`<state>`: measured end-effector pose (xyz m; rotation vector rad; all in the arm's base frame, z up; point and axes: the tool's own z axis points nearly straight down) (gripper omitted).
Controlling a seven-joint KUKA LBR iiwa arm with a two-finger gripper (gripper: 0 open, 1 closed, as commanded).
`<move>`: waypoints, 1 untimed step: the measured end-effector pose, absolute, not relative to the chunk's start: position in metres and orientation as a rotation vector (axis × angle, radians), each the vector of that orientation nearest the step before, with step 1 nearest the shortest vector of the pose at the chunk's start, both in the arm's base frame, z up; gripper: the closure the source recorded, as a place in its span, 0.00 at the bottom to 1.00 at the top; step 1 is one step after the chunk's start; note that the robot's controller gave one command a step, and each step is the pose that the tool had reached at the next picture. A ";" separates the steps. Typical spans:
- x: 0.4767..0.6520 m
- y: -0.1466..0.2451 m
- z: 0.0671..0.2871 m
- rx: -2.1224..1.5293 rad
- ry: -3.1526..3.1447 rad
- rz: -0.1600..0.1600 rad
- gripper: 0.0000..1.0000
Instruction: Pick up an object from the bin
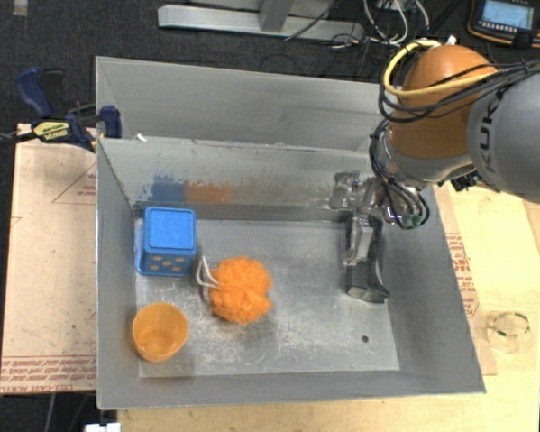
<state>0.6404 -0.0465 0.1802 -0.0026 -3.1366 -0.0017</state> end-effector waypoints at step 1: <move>0.642 -0.046 0.185 -0.001 -3.143 -0.001 0.00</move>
Offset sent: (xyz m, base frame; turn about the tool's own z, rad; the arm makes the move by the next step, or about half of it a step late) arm -0.0015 0.0859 -0.0714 -0.0924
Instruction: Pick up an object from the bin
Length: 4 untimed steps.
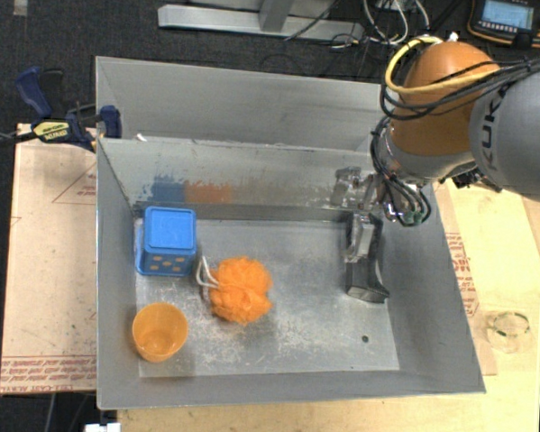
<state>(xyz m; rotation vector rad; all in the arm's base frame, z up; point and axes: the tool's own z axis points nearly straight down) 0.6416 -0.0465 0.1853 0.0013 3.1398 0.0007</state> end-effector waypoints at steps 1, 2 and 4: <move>0.642 -0.001 0.145 -0.076 3.135 -0.001 0.00; 0.623 0.056 0.163 -0.166 3.149 0.002 0.00; 0.609 0.092 0.137 -0.332 3.122 0.001 0.00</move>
Offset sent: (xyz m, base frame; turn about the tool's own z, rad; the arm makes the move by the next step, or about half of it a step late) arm -0.0226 0.1221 0.0050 -0.1249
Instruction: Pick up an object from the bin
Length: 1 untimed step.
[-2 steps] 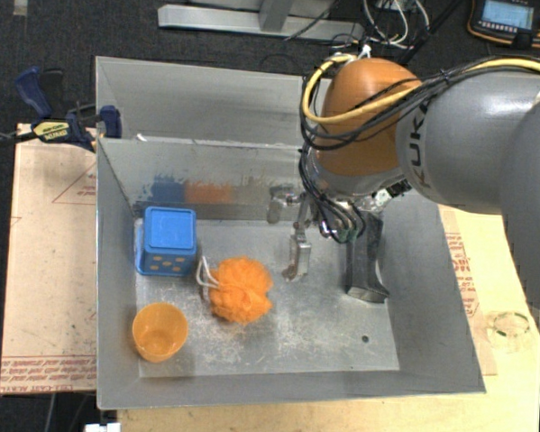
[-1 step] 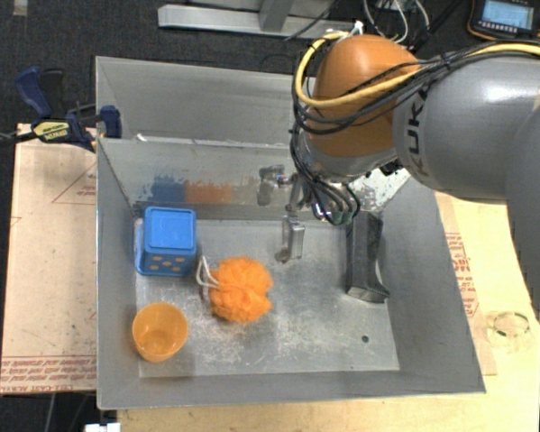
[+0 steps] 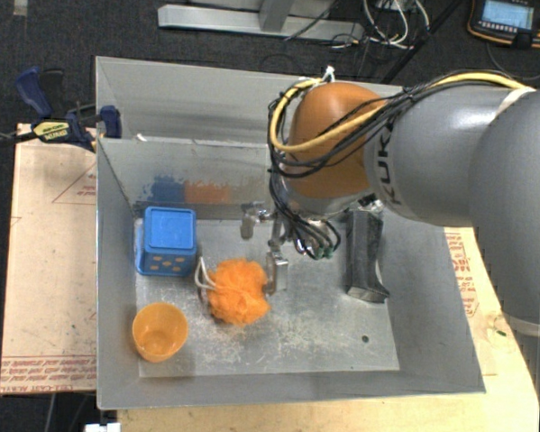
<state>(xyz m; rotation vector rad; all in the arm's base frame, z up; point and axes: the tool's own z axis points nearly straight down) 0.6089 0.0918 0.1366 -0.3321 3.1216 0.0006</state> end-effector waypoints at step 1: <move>0.588 0.120 0.109 -0.452 3.105 0.005 0.00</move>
Offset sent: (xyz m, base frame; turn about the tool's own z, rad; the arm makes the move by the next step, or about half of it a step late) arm -0.0369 0.0235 -0.0666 -0.1777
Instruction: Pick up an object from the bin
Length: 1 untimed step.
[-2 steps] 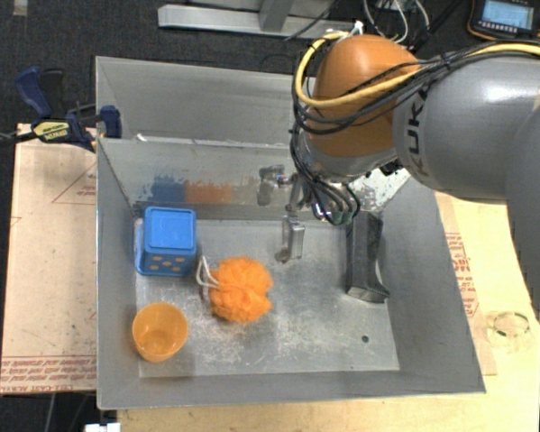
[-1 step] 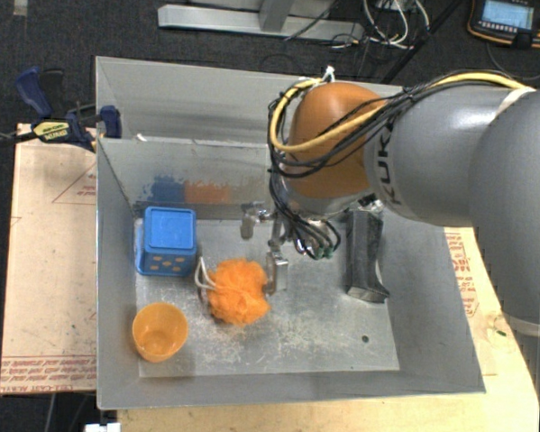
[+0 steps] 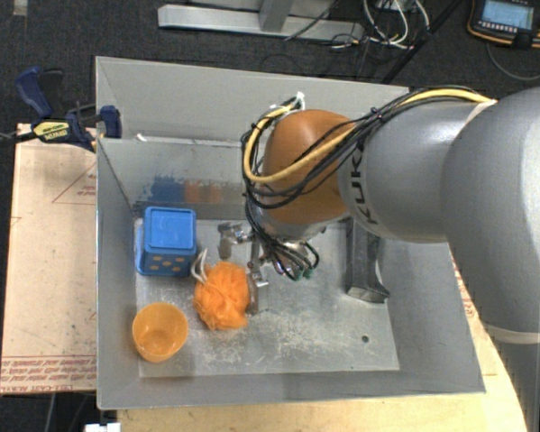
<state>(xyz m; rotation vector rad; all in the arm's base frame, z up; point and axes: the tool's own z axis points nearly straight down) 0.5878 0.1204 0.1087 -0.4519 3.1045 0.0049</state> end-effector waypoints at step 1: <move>0.573 0.116 0.070 -0.603 3.079 0.002 1.00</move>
Offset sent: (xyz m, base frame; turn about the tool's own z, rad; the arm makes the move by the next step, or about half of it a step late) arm 0.0000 0.0000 0.0000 0.0000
